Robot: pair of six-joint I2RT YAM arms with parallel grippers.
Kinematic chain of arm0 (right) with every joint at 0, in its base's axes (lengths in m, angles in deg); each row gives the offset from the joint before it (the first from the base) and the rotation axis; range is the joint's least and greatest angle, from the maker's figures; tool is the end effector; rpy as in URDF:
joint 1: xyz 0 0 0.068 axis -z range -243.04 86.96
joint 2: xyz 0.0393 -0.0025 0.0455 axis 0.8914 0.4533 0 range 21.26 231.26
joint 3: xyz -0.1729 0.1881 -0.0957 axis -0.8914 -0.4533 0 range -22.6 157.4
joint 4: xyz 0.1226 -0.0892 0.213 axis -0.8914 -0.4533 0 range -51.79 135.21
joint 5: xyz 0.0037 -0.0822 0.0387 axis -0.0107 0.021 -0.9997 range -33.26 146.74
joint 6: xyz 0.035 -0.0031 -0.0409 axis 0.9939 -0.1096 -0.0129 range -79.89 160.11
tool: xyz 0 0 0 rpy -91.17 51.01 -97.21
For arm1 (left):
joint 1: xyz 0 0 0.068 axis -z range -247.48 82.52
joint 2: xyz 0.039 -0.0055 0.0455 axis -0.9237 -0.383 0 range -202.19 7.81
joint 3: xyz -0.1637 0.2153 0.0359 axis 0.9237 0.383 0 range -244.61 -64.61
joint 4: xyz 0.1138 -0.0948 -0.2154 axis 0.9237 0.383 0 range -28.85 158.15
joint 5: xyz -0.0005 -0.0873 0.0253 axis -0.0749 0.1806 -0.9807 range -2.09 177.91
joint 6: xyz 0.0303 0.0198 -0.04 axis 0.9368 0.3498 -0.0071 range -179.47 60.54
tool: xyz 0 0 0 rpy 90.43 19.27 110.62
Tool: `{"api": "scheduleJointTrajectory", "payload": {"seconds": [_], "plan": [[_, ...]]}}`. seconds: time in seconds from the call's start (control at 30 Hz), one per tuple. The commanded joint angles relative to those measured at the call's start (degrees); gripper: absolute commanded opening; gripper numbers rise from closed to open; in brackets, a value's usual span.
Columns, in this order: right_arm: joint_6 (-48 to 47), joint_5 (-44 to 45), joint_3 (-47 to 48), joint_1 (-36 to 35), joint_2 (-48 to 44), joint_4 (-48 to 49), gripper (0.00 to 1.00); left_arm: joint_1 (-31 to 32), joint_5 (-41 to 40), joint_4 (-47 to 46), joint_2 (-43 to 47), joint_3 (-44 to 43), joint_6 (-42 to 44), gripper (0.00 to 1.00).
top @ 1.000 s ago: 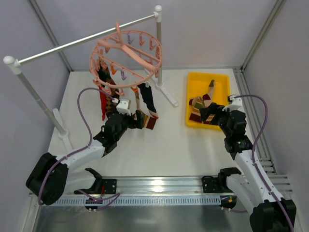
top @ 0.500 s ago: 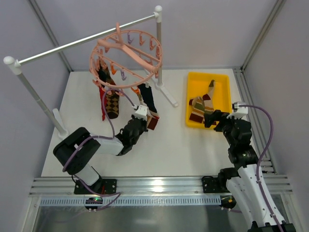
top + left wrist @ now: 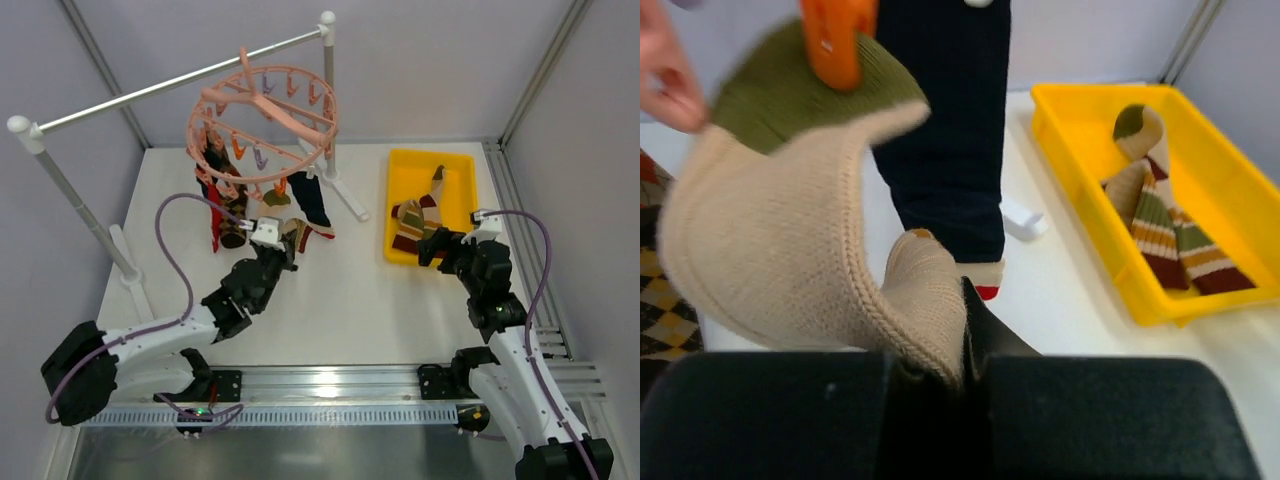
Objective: Remove the socks clipped to the hanger
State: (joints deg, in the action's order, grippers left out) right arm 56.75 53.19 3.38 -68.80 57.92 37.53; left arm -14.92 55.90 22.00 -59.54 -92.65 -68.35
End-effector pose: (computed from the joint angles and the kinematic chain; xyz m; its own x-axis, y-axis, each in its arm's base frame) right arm 0.1631 0.0185 0.2502 -0.3457 0.2523 -0.9038 -0.0621 0.9549 0.2904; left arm 0.1671 -0.1870 0.2481 -0.0560 -0.1424 -0.9882 0.3464 0.9255 -0.1530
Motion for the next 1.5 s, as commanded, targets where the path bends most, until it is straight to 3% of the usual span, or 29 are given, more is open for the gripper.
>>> {"api": "scheduleJointTrajectory", "payload": {"seconds": [0.0, 0.17, 0.3, 0.43, 0.77, 0.9, 1.13, 1.47], "plan": [[0.7, -2.2, -0.2, 0.2, 0.2, 4.1, 0.98, 0.5, -3.1, 9.5, 9.6, 2.2, -2.7, 0.0], [1.9, -6.0, -0.2, 0.1, 0.3, 6.6, 0.98, 0.8, -1.0, 25.0, 24.6, 1.6, -4.5, 0.0], [3.9, -9.3, 0.4, -1.0, 0.9, 10.8, 0.98, 0.8, 3.0, 34.4, 31.5, -1.0, -5.8, 0.0], [4.1, -4.9, 4.4, -10.5, 3.8, 11.5, 0.98, 0.8, 4.8, 42.5, 36.6, -0.5, -6.5, 0.0], [0.1, 8.9, 24.5, -37.3, 19.2, 12.1, 0.98, 0.8, 7.4, 40.0, 41.8, 4.9, -5.4, 0.0], [-1.3, 10.5, 31.4, -43.9, 24.9, 12.5, 0.98, 0.8, 9.2, 37.4, 41.8, 6.4, -5.0, 0.0], [-4.5, 11.8, 44.1, -50.7, 37.4, 10.0, 0.96, 0.8, 10.2, 37.0, 42.7, 7.6, -5.3, 0.0], [-5.2, 8.8, 57.0, -52.2, 49.2, 8.0, 0.95, 0.8, 11.1, 37.5, 45.3, 8.3, -5.8, 0.0]]}}
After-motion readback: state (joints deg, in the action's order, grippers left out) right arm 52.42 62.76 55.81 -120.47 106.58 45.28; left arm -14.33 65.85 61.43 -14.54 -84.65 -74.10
